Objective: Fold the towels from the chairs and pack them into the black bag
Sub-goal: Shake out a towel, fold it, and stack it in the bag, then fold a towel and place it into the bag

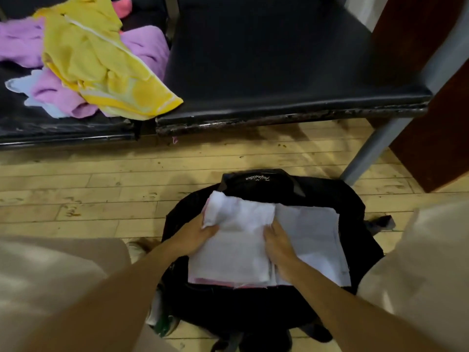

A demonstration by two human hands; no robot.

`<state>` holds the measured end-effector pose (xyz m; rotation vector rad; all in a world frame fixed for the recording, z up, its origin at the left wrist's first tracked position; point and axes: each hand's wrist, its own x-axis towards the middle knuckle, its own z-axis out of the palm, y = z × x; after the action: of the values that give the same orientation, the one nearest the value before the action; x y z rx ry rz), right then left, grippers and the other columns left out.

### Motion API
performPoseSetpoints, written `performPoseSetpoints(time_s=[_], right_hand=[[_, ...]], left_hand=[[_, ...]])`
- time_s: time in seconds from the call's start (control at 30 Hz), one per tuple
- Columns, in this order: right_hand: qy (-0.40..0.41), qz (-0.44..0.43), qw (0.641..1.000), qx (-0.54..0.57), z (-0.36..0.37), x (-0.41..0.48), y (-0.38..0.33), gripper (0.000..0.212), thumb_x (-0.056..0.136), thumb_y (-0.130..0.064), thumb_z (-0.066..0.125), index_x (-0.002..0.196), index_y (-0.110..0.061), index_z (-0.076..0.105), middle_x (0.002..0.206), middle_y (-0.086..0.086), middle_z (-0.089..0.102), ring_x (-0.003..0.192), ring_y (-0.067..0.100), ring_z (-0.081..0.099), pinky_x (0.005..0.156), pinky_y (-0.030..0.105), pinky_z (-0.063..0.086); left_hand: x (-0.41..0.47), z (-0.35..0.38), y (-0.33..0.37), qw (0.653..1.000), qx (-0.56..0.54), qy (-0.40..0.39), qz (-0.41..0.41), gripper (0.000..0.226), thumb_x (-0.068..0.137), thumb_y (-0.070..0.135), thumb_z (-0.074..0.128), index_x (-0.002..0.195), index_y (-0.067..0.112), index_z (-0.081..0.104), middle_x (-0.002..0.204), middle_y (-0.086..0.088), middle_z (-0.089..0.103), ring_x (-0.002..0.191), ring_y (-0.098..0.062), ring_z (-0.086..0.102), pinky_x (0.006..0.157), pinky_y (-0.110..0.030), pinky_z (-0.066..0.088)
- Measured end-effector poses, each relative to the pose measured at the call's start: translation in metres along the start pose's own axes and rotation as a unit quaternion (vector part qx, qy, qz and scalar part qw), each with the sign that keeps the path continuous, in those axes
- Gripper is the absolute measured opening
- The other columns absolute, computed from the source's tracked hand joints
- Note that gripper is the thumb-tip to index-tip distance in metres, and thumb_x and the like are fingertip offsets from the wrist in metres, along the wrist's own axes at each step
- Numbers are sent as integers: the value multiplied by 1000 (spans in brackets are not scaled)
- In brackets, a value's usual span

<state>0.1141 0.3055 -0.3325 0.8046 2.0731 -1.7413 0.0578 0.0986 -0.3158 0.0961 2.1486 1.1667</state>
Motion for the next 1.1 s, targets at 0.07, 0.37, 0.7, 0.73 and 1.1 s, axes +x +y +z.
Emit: performPoseSetpoints(time_s=[0.07, 0.37, 0.7, 0.73, 1.1], right_hand=[[-5, -4, 999, -32, 6, 6, 3, 46, 105, -24, 33, 150, -17, 30, 146, 6, 44, 131, 25, 45, 105, 32, 38], [-34, 9, 995, -92, 11, 32, -2, 44, 103, -21, 39, 148, -19, 37, 144, 5, 49, 129, 27, 46, 98, 27, 36], [-89, 7, 979, -184, -7, 12, -20, 51, 96, -14, 51, 146, -14, 38, 142, 13, 48, 127, 31, 48, 106, 37, 40], [-91, 5, 976, -195, -10, 9, -25, 48, 97, -16, 52, 143, -13, 41, 141, 13, 49, 127, 31, 48, 106, 37, 40], [-151, -40, 975, -155, -29, -50, -147, 27, 98, -11, 52, 125, -9, 52, 118, 10, 60, 90, 24, 66, 72, 31, 58]], left_hand=[[5, 0, -4, 1000, 14, 18, -7, 67, 88, 54, 53, 145, 34, 26, 143, 3, 45, 127, -14, 46, 107, -32, 37], [26, 3, -7, 991, 83, 75, -79, 67, 98, 30, 48, 151, 14, 9, 135, -16, 50, 117, -32, 53, 95, -37, 45], [-4, -14, 19, 968, 239, 62, -54, 33, 92, 30, 55, 119, 14, 45, 115, -11, 60, 94, -25, 59, 74, -34, 49], [-9, -15, 25, 963, 254, 64, -57, 25, 90, 27, 55, 110, 15, 45, 110, -12, 60, 87, -24, 57, 69, -33, 48], [-79, -53, 118, 979, 120, 132, 99, 12, 90, 5, 59, 100, 11, 60, 81, 3, 56, 68, -1, 57, 57, -12, 40]])
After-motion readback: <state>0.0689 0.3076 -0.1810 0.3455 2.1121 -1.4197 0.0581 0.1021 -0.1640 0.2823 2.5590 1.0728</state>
